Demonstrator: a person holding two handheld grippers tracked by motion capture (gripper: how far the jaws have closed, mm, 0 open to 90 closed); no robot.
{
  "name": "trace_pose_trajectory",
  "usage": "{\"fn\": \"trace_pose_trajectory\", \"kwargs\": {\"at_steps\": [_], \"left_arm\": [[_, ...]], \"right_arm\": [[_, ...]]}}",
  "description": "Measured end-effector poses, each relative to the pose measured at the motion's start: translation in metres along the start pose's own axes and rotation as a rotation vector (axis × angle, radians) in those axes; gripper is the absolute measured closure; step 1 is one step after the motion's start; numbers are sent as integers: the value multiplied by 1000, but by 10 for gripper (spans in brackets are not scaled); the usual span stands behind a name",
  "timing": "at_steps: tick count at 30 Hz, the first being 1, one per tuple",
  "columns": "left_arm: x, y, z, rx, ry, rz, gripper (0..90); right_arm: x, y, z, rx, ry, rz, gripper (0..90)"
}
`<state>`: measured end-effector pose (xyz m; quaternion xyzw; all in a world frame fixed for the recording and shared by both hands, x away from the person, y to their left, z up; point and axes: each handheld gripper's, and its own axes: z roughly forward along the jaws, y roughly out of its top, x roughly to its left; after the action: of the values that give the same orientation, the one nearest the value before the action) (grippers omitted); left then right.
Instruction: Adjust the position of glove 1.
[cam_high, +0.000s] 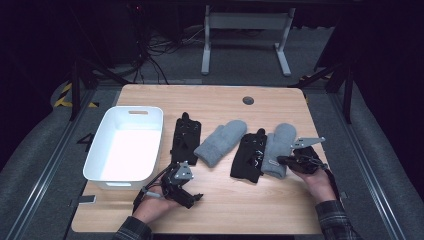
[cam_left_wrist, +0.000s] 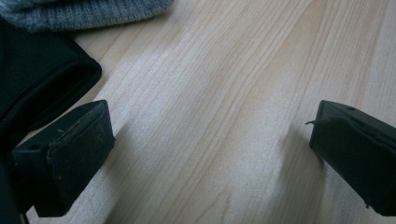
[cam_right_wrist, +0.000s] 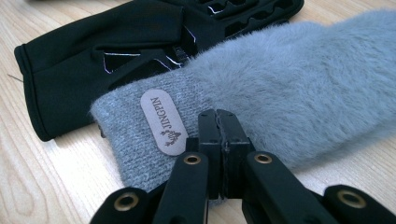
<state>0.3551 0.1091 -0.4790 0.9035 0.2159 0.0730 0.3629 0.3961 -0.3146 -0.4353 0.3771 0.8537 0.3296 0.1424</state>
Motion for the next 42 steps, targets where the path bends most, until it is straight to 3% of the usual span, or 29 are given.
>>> {"fn": "trace_pose_trajectory", "kwargs": {"at_steps": [17, 29, 32, 40, 42], "left_arm": [[0, 0, 0, 0, 1, 2, 2], [1, 0, 0, 3, -1, 6, 2], [1, 0, 0, 3, -1, 6, 2], [1, 1, 0, 3, 1, 9, 2], [1, 1, 0, 4, 1, 9, 2]], "right_arm": [[12, -17, -17, 16, 0, -4, 900], [34, -33, -30, 16, 24, -3, 900], [44, -38, -33, 11, 48, 2, 900], [62, -46, -39, 8, 81, -18, 900], [67, -45, -44, -21, 73, -40, 900]]}}
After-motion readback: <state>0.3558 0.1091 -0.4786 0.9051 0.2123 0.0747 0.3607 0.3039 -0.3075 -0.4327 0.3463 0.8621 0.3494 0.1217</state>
